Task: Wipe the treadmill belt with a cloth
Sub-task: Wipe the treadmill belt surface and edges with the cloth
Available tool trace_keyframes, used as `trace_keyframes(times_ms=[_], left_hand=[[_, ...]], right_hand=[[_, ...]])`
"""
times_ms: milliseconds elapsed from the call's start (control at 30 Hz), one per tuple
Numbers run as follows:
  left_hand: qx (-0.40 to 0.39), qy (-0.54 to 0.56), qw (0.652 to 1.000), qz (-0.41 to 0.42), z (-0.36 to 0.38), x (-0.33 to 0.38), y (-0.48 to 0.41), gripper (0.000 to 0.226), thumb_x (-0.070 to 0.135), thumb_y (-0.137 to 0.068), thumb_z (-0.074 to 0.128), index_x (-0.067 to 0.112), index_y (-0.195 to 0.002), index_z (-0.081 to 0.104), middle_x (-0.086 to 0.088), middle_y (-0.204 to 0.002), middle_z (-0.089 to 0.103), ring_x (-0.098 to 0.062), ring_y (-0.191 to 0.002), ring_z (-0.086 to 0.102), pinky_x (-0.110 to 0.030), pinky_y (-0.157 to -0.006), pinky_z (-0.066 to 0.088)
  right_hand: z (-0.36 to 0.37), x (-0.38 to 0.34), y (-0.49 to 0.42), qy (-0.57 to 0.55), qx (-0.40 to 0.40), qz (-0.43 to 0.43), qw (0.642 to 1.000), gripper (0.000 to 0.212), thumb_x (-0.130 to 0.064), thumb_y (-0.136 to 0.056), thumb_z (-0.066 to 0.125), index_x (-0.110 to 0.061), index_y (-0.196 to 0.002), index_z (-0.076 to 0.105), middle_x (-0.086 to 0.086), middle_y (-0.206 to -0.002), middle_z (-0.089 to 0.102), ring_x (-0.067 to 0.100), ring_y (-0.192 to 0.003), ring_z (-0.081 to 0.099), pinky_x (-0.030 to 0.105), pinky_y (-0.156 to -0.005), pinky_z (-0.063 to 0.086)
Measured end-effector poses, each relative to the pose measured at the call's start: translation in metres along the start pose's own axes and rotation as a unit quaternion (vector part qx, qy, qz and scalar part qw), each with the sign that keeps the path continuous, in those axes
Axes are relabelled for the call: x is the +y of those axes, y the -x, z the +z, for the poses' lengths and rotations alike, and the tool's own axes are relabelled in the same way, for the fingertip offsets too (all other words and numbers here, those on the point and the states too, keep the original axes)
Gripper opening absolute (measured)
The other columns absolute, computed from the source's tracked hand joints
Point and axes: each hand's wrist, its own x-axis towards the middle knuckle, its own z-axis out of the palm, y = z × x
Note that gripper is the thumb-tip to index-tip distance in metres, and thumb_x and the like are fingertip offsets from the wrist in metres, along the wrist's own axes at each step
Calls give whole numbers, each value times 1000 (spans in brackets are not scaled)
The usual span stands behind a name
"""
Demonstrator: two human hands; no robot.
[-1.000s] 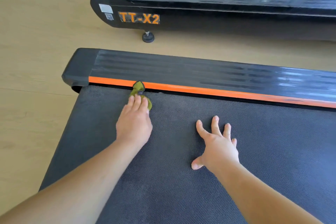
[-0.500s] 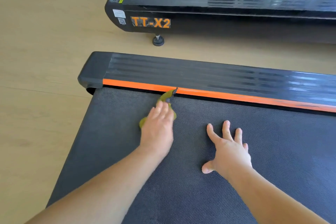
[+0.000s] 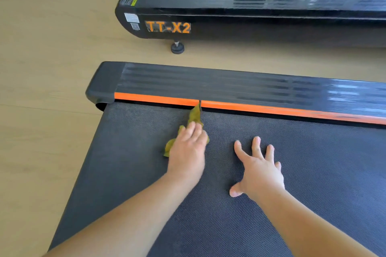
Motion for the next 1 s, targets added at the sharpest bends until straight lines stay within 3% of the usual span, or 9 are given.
trace_keyframes(times_ms=[133,300,367,467,600,700,867,933,1000], left_hand=[[-9,-14,981,193,4,23,1,59,20,-88,27,8,-132,64,-10,-144,60,-27,-139,50,-47,-118,37],[-25,-77,997,-2,-20,-60,-16,55,9,-101,27,10,-156,34,-8,-167,26,-23,-154,23,-47,-127,9],[-1,19,998,-68,-19,-55,-11,45,15,-103,37,7,-146,49,-12,-161,37,-30,-147,37,-48,-122,23],[-15,178,978,-105,-10,-20,-1,67,50,-102,17,11,-143,54,-6,-165,30,-31,-153,20,-51,-123,17],[-59,90,993,-57,-5,-22,13,72,60,-102,6,21,-163,13,5,-171,-6,-20,-156,-17,-47,-127,-2],[-51,44,998,-19,-5,-50,13,59,44,-108,15,21,-163,15,5,-171,-4,-19,-157,-10,-44,-127,4],[-6,53,985,-162,-15,-68,-4,52,29,-109,22,6,-155,32,-9,-165,25,-26,-152,20,-43,-124,18],[7,107,987,-122,-11,-28,-1,62,34,-105,13,0,-147,44,-12,-158,38,-30,-150,24,-45,-124,22],[-27,139,988,-66,-9,6,7,79,45,-98,0,1,-153,38,-8,-165,28,-25,-156,11,-44,-126,13]], right_hand=[[2,2,1,-3,3,-6,1000,138,-55,-62,89,-50,-155,-12,3,-164,-29,43,-152,-17,60,-122,18],[0,1,2,-9,4,-8,1000,136,-53,-62,89,-51,-155,-11,4,-164,-29,43,-152,-17,60,-122,18],[-1,1,2,-7,5,-5,1000,137,-52,-61,89,-51,-155,-10,4,-164,-27,43,-152,-16,61,-121,20],[0,0,2,-6,13,-9,1000,137,-53,-58,89,-51,-154,-8,4,-164,-26,44,-151,-14,61,-120,22],[1,1,2,-1,15,-13,1000,136,-57,-59,87,-52,-154,-10,4,-164,-26,43,-152,-14,61,-120,21],[3,3,4,-3,16,-17,1000,136,-60,-61,86,-52,-154,-13,3,-164,-27,42,-152,-15,59,-122,19],[-1,1,4,3,4,-10,1000,136,-57,-61,87,-53,-154,-12,1,-164,-28,41,-152,-16,57,-122,19],[-1,-2,4,-3,11,-8,1000,136,-55,-60,87,-53,-154,-12,1,-164,-28,41,-152,-17,57,-122,20],[-2,-3,5,-1,12,-10,1000,136,-57,-60,87,-53,-154,-12,2,-165,-28,42,-152,-16,58,-122,20]])
